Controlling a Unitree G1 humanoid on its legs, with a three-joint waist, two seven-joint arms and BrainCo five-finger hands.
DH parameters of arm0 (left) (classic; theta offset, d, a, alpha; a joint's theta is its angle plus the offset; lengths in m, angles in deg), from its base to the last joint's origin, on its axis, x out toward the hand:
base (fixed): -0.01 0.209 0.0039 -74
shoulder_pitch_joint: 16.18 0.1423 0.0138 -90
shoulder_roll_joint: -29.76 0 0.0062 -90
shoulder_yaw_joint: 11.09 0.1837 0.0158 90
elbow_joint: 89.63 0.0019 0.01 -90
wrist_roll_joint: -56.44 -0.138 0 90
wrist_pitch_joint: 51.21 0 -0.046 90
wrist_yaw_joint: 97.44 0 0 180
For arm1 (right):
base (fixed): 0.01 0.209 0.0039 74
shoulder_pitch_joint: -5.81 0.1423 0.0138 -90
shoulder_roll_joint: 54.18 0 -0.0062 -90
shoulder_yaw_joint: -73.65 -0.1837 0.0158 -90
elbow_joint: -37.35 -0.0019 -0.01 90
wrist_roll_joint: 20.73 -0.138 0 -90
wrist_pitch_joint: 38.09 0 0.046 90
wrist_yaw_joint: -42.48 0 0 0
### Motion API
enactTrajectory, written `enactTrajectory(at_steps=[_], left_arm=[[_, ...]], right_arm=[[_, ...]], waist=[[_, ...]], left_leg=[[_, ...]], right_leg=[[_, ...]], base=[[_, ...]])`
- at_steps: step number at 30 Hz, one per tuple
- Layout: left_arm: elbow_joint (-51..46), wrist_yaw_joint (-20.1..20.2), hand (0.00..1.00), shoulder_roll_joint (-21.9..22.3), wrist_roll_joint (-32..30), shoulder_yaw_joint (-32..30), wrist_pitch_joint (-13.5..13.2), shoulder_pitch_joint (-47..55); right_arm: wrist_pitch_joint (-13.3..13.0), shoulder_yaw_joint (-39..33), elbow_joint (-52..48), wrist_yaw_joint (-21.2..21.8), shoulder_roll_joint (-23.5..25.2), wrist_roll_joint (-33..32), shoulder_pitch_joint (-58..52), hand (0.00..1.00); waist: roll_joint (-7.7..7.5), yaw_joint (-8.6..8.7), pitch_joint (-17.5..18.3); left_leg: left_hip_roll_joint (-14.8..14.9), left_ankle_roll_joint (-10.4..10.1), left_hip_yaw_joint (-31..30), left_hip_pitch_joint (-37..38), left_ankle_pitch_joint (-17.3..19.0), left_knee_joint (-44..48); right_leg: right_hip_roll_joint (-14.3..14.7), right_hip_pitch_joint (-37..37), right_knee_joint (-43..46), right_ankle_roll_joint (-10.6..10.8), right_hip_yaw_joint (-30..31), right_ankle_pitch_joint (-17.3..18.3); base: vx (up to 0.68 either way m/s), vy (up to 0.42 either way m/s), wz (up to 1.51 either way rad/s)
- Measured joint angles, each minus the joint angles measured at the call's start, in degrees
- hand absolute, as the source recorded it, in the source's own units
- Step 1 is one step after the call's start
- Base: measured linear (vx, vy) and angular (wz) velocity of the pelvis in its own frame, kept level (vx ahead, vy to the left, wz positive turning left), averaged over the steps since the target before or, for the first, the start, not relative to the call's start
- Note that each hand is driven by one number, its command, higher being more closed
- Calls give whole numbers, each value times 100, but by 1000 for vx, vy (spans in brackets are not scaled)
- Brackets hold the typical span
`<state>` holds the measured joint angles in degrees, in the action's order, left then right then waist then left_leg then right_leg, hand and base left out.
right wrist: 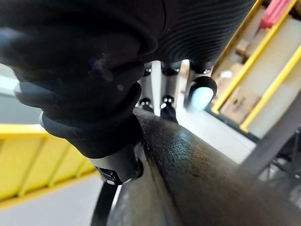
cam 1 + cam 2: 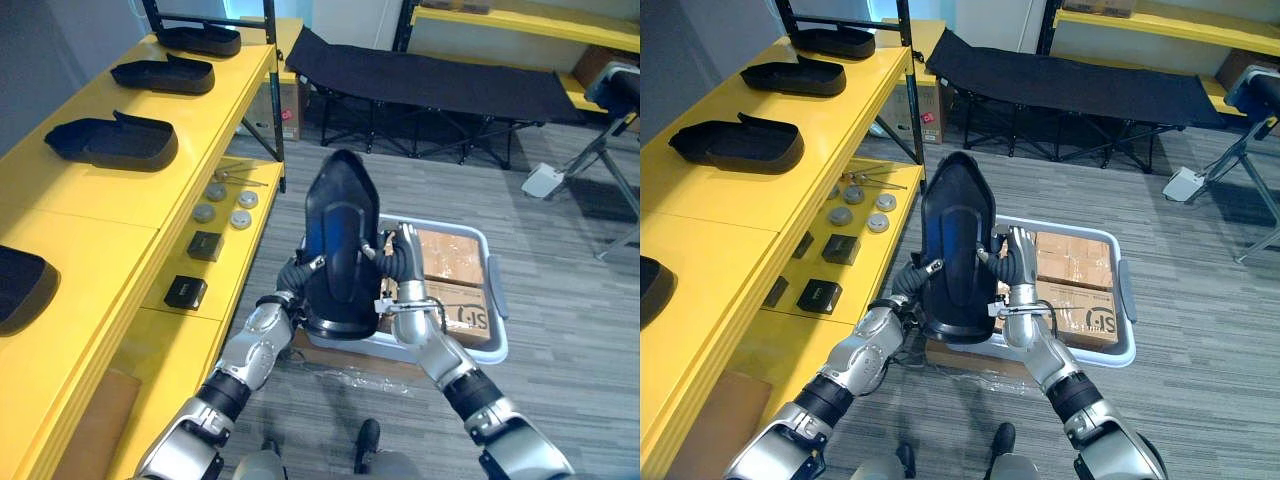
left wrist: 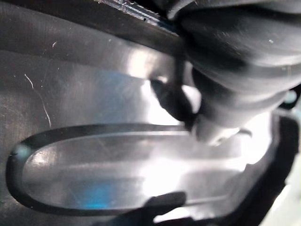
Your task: Walk over and take plastic housings, then place them on the shelf
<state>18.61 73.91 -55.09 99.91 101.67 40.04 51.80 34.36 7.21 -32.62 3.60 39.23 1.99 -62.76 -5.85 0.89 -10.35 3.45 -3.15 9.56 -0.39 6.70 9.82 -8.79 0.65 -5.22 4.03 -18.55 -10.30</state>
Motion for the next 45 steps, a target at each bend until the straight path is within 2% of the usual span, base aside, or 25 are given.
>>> enactTrajectory(at_steps=[1, 3, 6, 7, 10, 15, 19, 21, 24, 27, 30, 32, 34, 36, 38, 39, 41, 43, 45], left_arm=[[-64, 0, 100, 0, -49, -21, -1, 35], [-370, -4, 100, 11, -176, -135, -19, 210], [-537, -18, 100, 149, -310, -369, -231, 372], [-599, -107, 100, 315, -361, -528, -268, 401], [-828, -263, 100, 412, -648, -657, -367, 485], [-1548, -239, 100, 683, -1736, -831, -690, 984], [-1591, -237, 100, 692, -2081, -857, -763, 1156], [-1591, -271, 100, 684, -2470, -933, -905, 1364], [-1593, -566, 100, 680, -3173, -1160, -994, 1753], [-1601, -939, 100, 684, -3821, -1326, -1020, 1977], [-1796, -1434, 100, 689, -4646, -1593, -1123, 2239], [-1922, -1719, 100, 692, -5086, -1779, -1162, 2306], [-1953, -2020, 100, 689, -5586, -1957, -1341, 2351], [-2025, -2241, 100, 695, -5571, -2053, -1460, 2474], [-2110, -2391, 100, 707, -5454, -2173, -1708, 2632], [-2205, -2405, 100, 726, -5278, -2223, -1847, 2723], [-2351, -2378, 100, 791, -4824, -2291, -2117, 2854], [-2490, -2356, 100, 940, -4557, -2389, -2366, 2913], [-2725, -2295, 100, 981, -4551, -2434, -2451, 2992]], right_arm=[[-5, -2, -67, 0, 0, 0, -34, 0], [-84, -10, -377, -4, 7, -7, -171, 0], [-276, -52, -720, -19, 165, -94, -354, 0], [-313, -29, -817, -6, 221, -174, -460, 0], [-430, 16, -946, 3, 391, -326, -603, 0], [-498, 48, -1162, 645, 421, -1025, -1018, 0], [-507, -144, -1638, 954, 372, -1303, -1269, 0], [-520, -498, -1978, 1326, 310, -1806, -1383, 0], [-526, -910, -2254, 1889, 143, -2489, -1504, 0], [-621, -1213, -2625, 2132, 0, -2891, -1844, 0], [-879, -1576, -3013, 2748, 2, -4142, -2264, 0], [-916, -1795, -3113, 3158, 76, -4882, -2461, 0], [-914, -2044, -3176, 3427, 268, -5508, -2755, 0], [-833, -2239, -3289, 3622, 446, -5689, -3102, 0], [-578, -2376, -3329, 3726, 576, -5661, -3520, 0], [-400, -2416, -3314, 3774, 632, -5655, -3748, 0], [-208, -2481, -3164, 3830, 753, -5635, -3944, 0], [-103, -2587, -2729, 4118, 866, -5968, -3956, 0], [-102, -2722, -2351, 4248, 944, -6308, -3898, 0]], waist=[[-16, 0, 10], [-46, 4, 30], [-47, 0, 31], [-48, -1, 32], [-48, -1, 32], [-42, -18, 255], [-6, -13, 326], [8, -11, 334], [52, -20, 363], [161, -13, 424], [304, 3, 508], [334, 6, 529], [341, 6, 557], [362, 6, 594], [372, 63, 602], [362, 123, 609], [349, 150, 624], [337, 164, 633], [342, 142, 636]], left_leg=[[0, 0, 6, 26, 0, -15], [1, -1, 18, 83, 1, -43], [3, -3, 26, 149, 0, -78], [5, -3, 24, 161, 0, -82], [2, -4, 34, 211, 0, -114], [25, -36, 44, 232, 39, -139], [57, -55, 61, 246, 62, -139], [87, -70, 85, 267, 71, -139], [132, -100, 206, 334, 92, -140], [155, -105, 209, 332, 95, -150], [186, -114, 224, 335, 100, -174], [191, -120, 233, 340, 104, -177], [211, -130, 272, 340, 109, -180], [219, -133, 350, 342, 111, -205], [232, -133, 383, 350, 111, -233], [233, -137, 402, 349, 115, -244], [237, -137, 493, 348, 115, -270], [241, -138, 526, 354, 115, -283], [236, -138, 509, 359, 114, -302]], right_leg=[[1, 18, 0, -3, 1, 6], [1, 42, 0, 2, 1, 36], [3, 86, 0, -27, -6, 116], [4, 102, 0, -11, -17, 136], [11, 134, 1, -24, -18, 143], [79, 134, 3, -32, -21, 171], [119, 135, 3, -25, -7, 169], [152, 139, 2, -32, 17, 177], [197, 135, 2, -94, 133, 225], [209, 128, 2, -94, 135, 243], [259, 111, 1, -66, 147, 237], [278, 109, 1, -65, 156, 238], [298, 90, 1, -66, 180, 238], [312, 34, 1, -65, 260, 235], [311, 10, 1, -59, 304, 230], [311, -10, 1, -59, 319, 230], [311, -57, 1, -55, 386, 226], [293, -70, 1, -47, 443, 215], [288, -62, 1, -47, 424, 214]], base=[[-9, 26, -4], [0, 0, 0], [0, 0, 0], [0, 0, 0], [0, 0, 0], [6, 0, 0], [-3, 7, -3], [-26, 5, -7], [-26, 10, -17], [-8, 6, -5], [0, 0, 0], [-6, 6, -2], [-21, 15, -9], [-15, 16, -17], [-6, 21, -13], [-13, 21, -5], [-12, 39, -18], [-2, 45, -15], [-14, 19, 5]])
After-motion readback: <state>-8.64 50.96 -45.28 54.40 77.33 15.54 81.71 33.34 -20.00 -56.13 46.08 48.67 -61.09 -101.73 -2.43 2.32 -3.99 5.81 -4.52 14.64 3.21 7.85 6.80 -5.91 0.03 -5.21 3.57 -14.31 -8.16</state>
